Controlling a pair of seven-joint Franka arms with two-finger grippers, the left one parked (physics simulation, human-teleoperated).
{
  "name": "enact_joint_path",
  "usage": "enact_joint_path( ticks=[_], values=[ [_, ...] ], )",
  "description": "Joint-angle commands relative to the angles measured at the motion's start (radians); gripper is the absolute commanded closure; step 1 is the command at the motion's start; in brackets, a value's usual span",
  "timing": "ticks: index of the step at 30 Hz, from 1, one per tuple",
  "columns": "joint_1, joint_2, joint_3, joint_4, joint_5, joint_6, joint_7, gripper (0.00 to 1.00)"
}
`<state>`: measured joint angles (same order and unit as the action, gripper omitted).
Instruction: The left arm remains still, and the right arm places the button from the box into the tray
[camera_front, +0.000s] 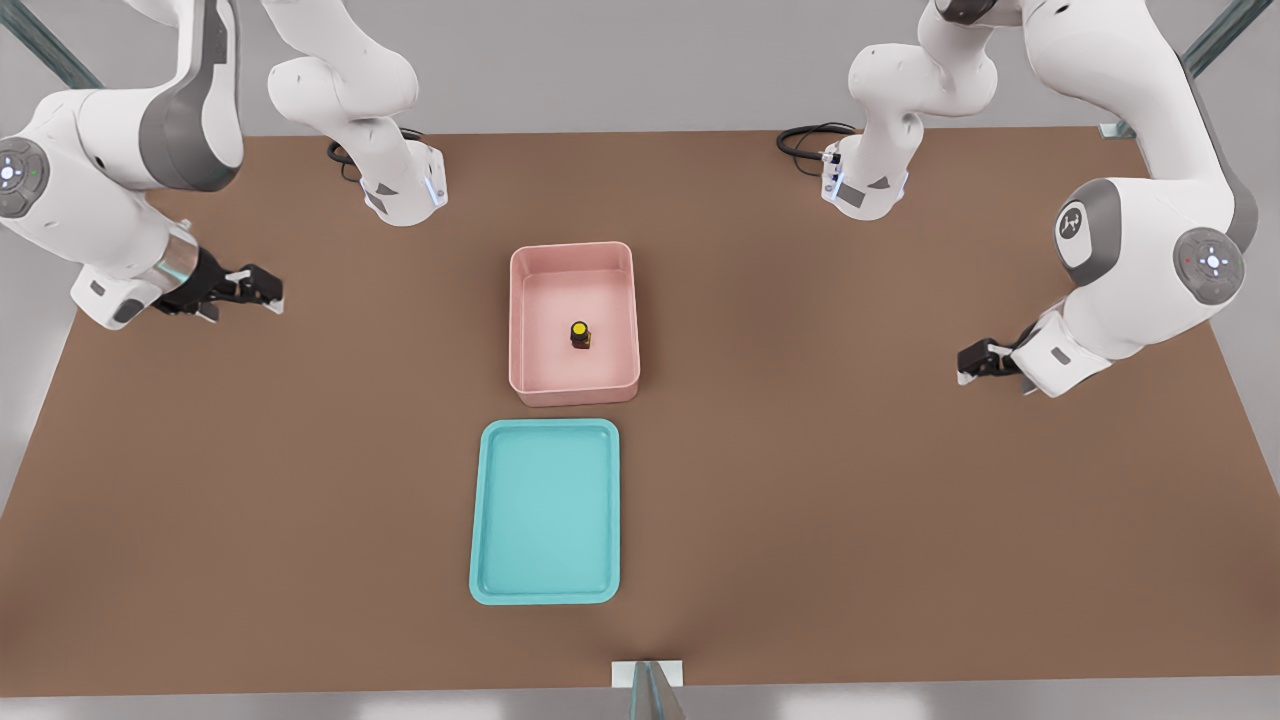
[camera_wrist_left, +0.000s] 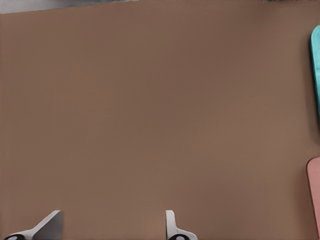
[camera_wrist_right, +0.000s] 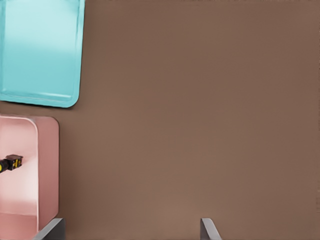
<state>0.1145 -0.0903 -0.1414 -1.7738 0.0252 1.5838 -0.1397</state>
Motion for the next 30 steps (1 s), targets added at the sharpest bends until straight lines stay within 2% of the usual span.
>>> enact_joint_path(
  ticks=[1, 3, 4, 6, 8, 10, 13, 14, 18, 21, 27, 30],
  values=[
    [-0.001, 0.0, -0.001, 0.0, 0.002, 0.03, -0.055, 0.0],
    [0.02, 0.009, 0.025, 0.002, 0.013, 0.031, -0.047, 0.0],
    [0.085, 0.026, 0.042, 0.025, 0.021, 0.028, 0.017, 0.0],
    [0.208, 0.035, 0.042, 0.048, 0.022, 0.013, 0.163, 0.0],
    [0.272, 0.049, 0.043, 0.059, 0.09, 0.01, 0.297, 0.0],
    [0.358, 0.05, 0.043, 0.059, 0.084, 0.01, 0.396, 0.0],
    [0.485, 0.119, 0.045, 0.051, 0.096, 0.031, 0.571, 0.0],
    [0.485, 0.124, 0.048, 0.016, 0.139, 0.088, 0.581, 0.0],
    [0.528, 0.158, 0.082, -0.168, 0.127, 0.358, 0.678, 0.0],
    [0.525, 0.259, 0.082, -0.185, 0.125, 0.524, 0.678, 0.0],
    [0.528, 0.285, 0.079, -0.217, 0.137, 0.561, 0.68, 0.0],
    [0.53, 0.273, 0.118, -0.286, 0.176, 0.637, 0.681, 0.0]
  ],
)
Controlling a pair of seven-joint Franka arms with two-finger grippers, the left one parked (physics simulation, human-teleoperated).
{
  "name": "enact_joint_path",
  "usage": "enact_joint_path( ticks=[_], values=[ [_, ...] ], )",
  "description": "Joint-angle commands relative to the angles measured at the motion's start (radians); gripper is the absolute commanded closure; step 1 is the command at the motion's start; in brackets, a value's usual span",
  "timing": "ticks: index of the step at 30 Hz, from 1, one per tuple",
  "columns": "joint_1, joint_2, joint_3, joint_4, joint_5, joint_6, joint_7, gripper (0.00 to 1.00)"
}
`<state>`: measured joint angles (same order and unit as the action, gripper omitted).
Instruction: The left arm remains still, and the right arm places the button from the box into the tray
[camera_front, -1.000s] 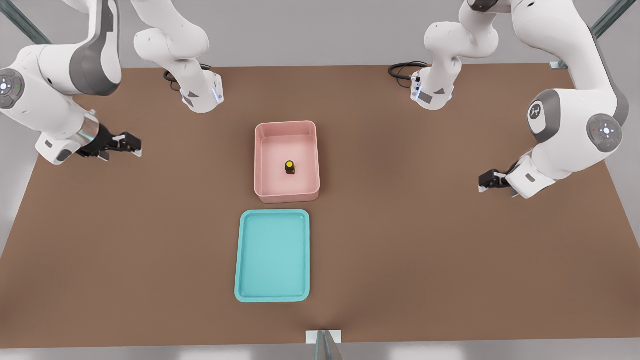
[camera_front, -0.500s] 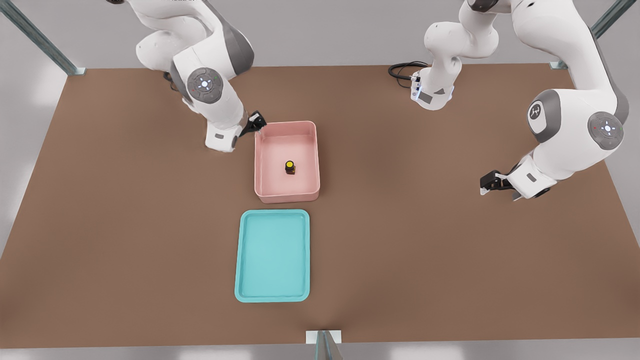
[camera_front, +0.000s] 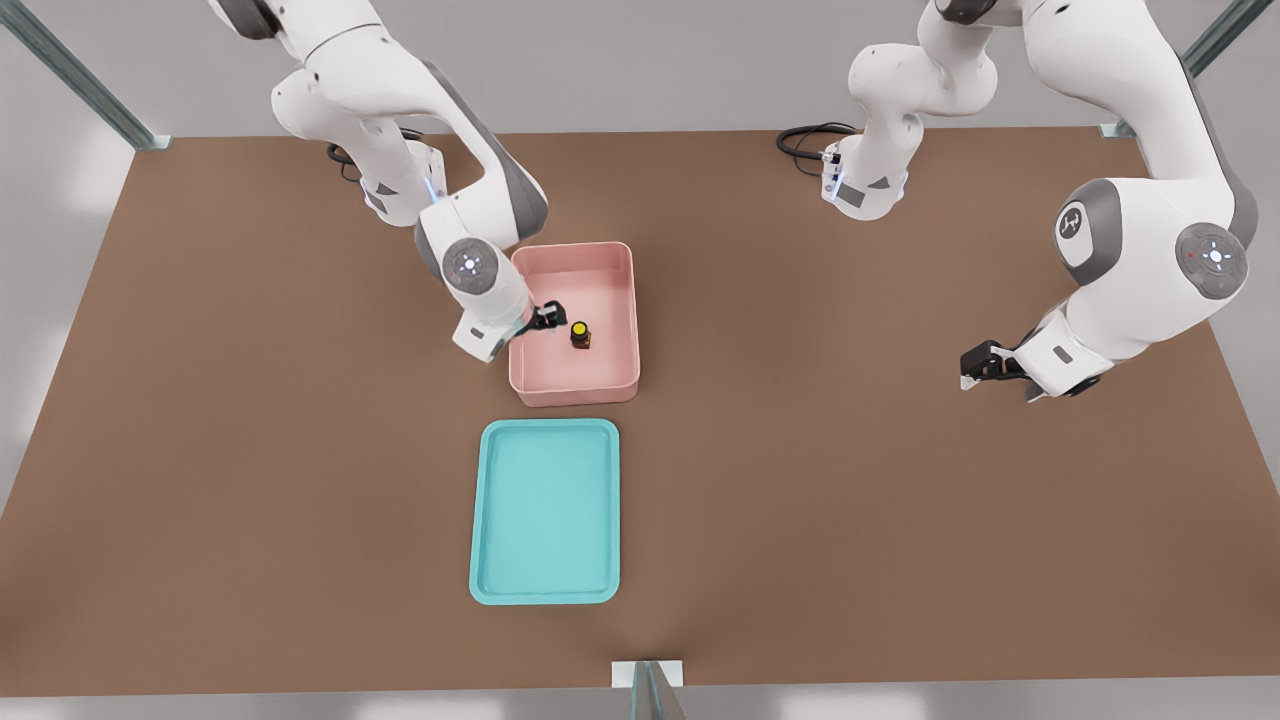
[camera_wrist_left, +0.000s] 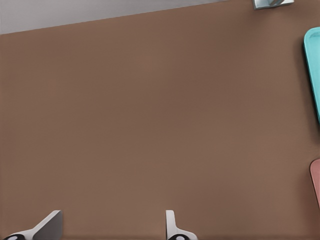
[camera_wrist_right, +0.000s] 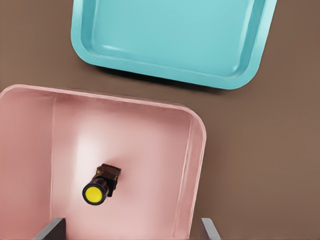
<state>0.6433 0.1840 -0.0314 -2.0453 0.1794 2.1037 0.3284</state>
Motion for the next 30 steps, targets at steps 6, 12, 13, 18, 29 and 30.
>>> enact_joint_path(
  ticks=[6, 12, 13, 18, 29, 30],
  values=[
    [0.053, 0.069, 0.022, -0.072, 0.025, 0.265, 0.225, 0.0],
    [0.104, 0.12, 0.024, -0.072, 0.026, 0.269, 0.264, 0.0],
    [0.105, 0.126, 0.024, -0.072, 0.025, 0.269, 0.267, 0.0],
    [0.133, 0.155, 0.027, -0.065, 0.025, 0.256, 0.279, 0.0],
    [0.159, 0.238, 0.021, -0.026, 0.008, 0.256, 0.278, 0.0],
    [0.154, 0.239, 0.016, -0.026, -0.012, 0.262, 0.278, 0.0]
  ],
)
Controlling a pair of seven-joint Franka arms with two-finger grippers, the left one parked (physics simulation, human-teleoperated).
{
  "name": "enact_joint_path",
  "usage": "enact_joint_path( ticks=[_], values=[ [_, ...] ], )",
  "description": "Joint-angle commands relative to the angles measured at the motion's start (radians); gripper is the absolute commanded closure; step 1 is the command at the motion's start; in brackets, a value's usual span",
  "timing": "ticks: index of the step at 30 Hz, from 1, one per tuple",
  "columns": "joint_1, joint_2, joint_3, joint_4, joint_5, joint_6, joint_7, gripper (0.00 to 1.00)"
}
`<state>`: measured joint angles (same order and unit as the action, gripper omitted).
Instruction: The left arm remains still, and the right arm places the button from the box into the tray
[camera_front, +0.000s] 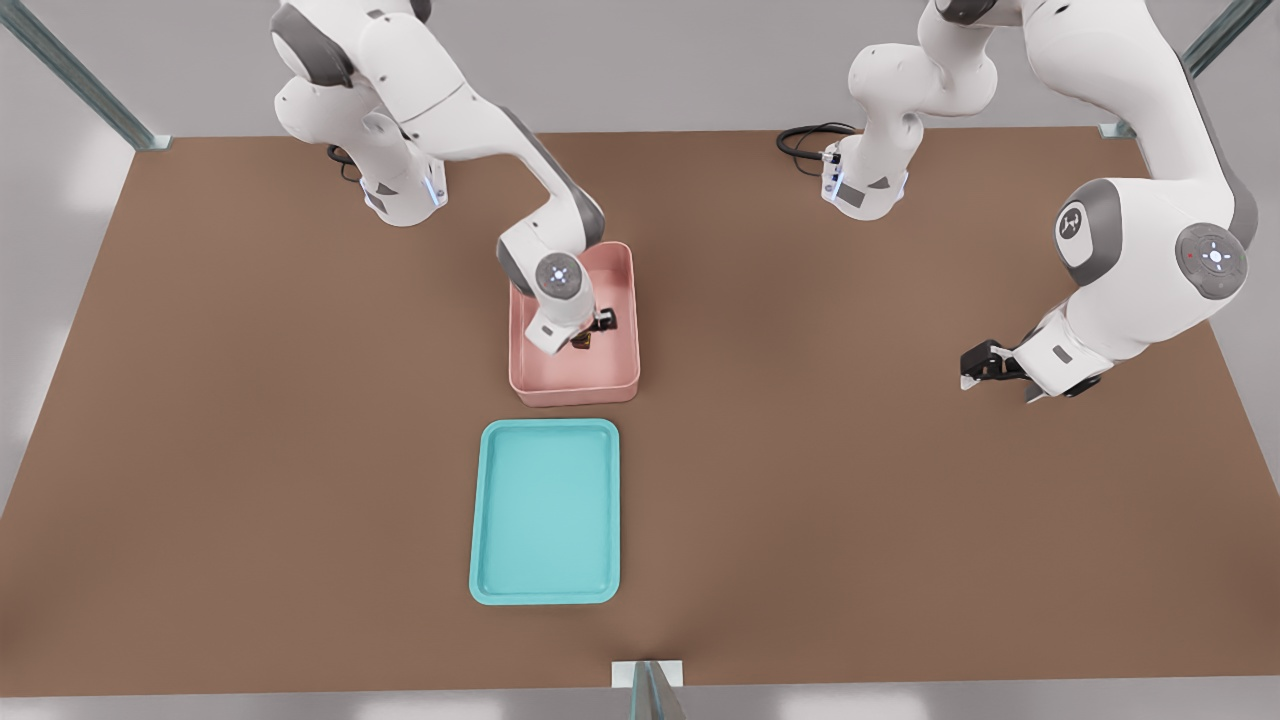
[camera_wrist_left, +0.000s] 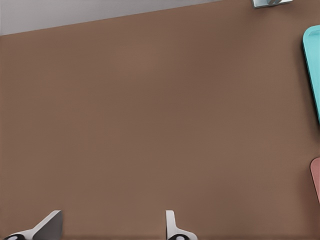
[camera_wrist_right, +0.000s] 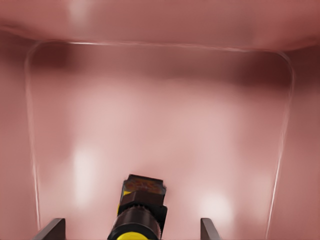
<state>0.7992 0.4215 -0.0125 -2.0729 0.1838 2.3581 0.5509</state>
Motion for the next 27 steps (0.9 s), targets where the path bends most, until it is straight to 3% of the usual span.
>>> enact_joint_path(
  ticks=[1, 10, 14, 17, 21, 25, 27],
  values=[
    [-0.005, 0.005, -0.003, 0.001, -0.017, 0.01, 0.055, 0.0],
    [0.005, 0.008, 0.005, 0.004, -0.006, 0.013, 0.089, 0.02],
    [0.008, 0.013, 0.005, 0.004, -0.007, 0.018, 0.095, 0.15],
    [0.006, 0.013, 0.005, 0.002, -0.007, 0.016, 0.093, 0.32],
    [0.006, 0.008, 0.005, 0.001, -0.007, 0.012, 0.089, 0.39],
    [0.006, 0.007, 0.005, -0.003, -0.007, 0.006, 0.083, 0.6],
    [0.006, 0.0, 0.005, -0.001, -0.007, 0.0, 0.083, 0.63]
  ],
)
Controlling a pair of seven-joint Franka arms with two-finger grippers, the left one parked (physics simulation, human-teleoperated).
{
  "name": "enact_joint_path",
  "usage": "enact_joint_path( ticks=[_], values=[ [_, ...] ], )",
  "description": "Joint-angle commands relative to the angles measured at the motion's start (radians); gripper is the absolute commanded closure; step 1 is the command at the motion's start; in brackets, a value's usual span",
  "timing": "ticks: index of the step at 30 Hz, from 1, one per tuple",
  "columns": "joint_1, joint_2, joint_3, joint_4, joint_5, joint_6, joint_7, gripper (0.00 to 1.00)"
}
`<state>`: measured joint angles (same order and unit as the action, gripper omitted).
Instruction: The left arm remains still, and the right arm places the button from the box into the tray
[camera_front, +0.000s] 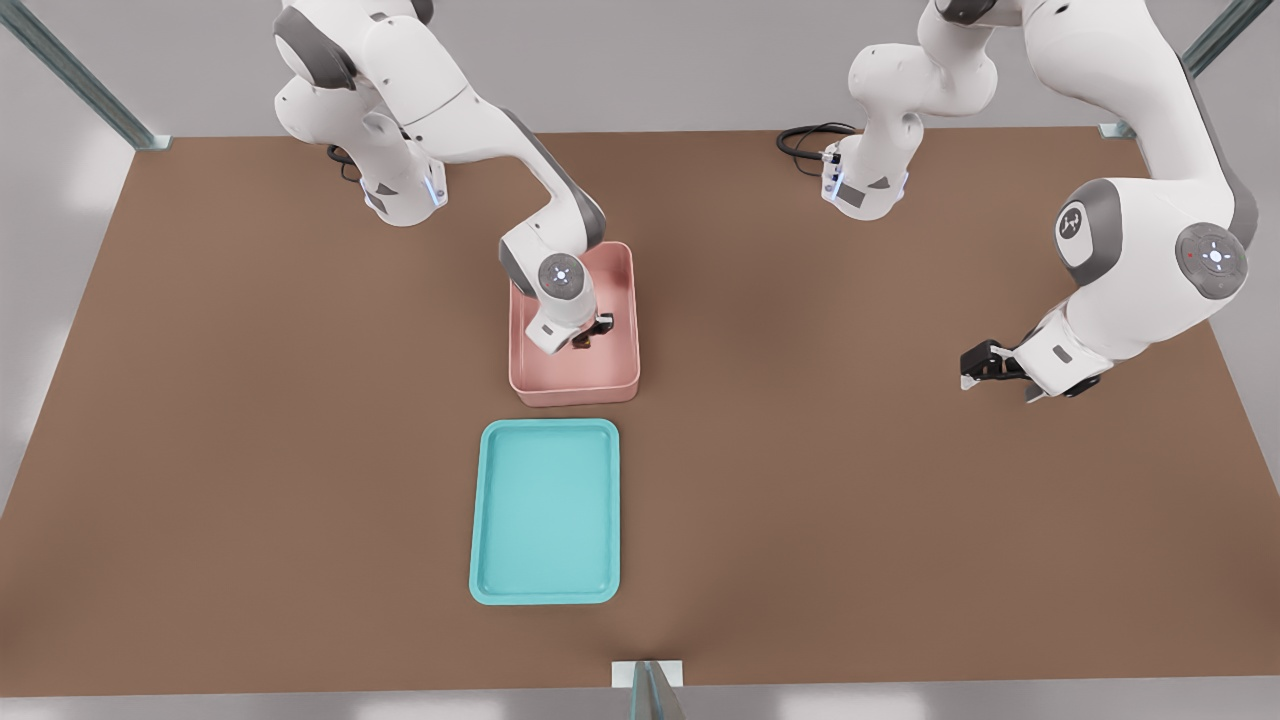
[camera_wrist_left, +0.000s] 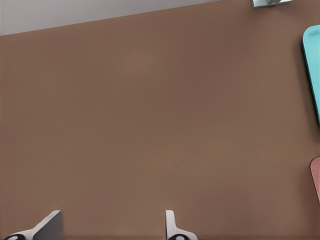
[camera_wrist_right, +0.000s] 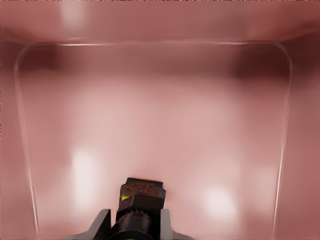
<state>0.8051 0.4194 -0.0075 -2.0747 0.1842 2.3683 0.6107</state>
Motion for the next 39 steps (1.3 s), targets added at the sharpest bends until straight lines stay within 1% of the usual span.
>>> enact_joint_path(
  ticks=[1, 4, 6, 7, 8, 10, 13, 15, 18, 23, 24, 30, 31, 32, 33, 35, 36, 37, 38, 39],
  values=[
    [-0.003, -0.03, 0.0, 0.002, -0.008, -0.049, 0.021, 0.63],
    [-0.011, -0.117, -0.008, 0.022, -0.009, -0.164, 0.012, 0.63],
    [-0.035, -0.129, -0.022, 0.133, -0.015, -0.31, -0.014, 0.63],
    [-0.061, -0.123, -0.022, 0.199, -0.019, -0.359, -0.034, 0.63],
    [-0.086, -0.119, -0.022, 0.24, -0.02, -0.362, -0.063, 0.63],
    [-0.141, -0.07, -0.023, 0.361, -0.02, -0.426, -0.134, 0.63],
    [-0.227, -0.002, -0.025, 0.49, -0.022, -0.485, -0.265, 0.63],
    [-0.282, 0.094, -0.026, 0.656, -0.022, -0.598, -0.371, 0.63],
    [-0.319, 0.235, -0.026, 0.889, -0.023, -0.659, -0.485, 0.63],
    [-0.336, 0.407, -0.043, 1.099, -0.023, -0.626, -0.615, 0.63],
    [-0.336, 0.417, -0.045, 1.101, -0.023, -0.572, -0.655, 0.63],
    [-0.34, 0.49, -0.045, 1.136, -0.025, -0.383, -0.692, 0.62],
    [-0.34, 0.496, -0.045, 1.137, -0.025, -0.363, -0.692, 0.46],
    [-0.339, 0.496, -0.043, 1.136, -0.025, -0.345, -0.689, 0.16],
    [-0.339, 0.496, -0.043, 1.136, -0.025, -0.345, -0.689, 0.0],
    [-0.337, 0.481, -0.038, 1.127, -0.022, -0.365, -0.674, 0.0],
    [-0.333, 0.404, -0.037, 1.107, -0.019, -0.458, -0.669, 0.0],
    [-0.34, 0.328, -0.045, 1.108, -0.086, -0.661, -0.655, 0.0],
    [-0.377, 0.282, -0.081, 1.11, -0.103, -0.767, -0.658, 0.0],
    [-0.423, 0.239, -0.077, 1.108, -0.103, -0.834, -0.669, 0.0]
  ],
)
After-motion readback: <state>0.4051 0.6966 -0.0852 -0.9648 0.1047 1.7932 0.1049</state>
